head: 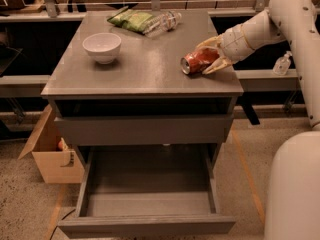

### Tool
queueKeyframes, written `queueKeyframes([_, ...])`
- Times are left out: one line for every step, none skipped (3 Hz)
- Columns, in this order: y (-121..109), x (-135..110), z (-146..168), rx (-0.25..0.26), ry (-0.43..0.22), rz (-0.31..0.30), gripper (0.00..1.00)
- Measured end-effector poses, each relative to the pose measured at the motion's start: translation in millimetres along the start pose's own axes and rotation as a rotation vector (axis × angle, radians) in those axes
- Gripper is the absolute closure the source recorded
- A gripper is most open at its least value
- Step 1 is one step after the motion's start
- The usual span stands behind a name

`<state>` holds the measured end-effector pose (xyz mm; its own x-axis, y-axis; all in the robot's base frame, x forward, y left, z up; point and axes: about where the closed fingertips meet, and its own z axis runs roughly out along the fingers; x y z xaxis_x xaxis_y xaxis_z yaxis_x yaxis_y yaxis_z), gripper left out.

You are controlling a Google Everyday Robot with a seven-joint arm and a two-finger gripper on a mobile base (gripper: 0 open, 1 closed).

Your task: Pick coke can from middle drawer and place on counter

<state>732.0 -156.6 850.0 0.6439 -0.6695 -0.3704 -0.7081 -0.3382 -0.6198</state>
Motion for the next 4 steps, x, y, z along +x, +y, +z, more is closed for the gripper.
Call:
queueKeyframes([-3.4, -1.9, 0.1, -0.001, -0.003, 0.000, 0.00])
queueKeyframes([-3.7, -2.1, -0.4, -0.001, -0.003, 0.000, 0.00])
queueKeyframes([-4.0, -2.3, -0.7, -0.001, -0.003, 0.000, 0.00])
queueKeyframes([-4.9, -2.8, -1.7, -0.001, -0.003, 0.000, 0.18])
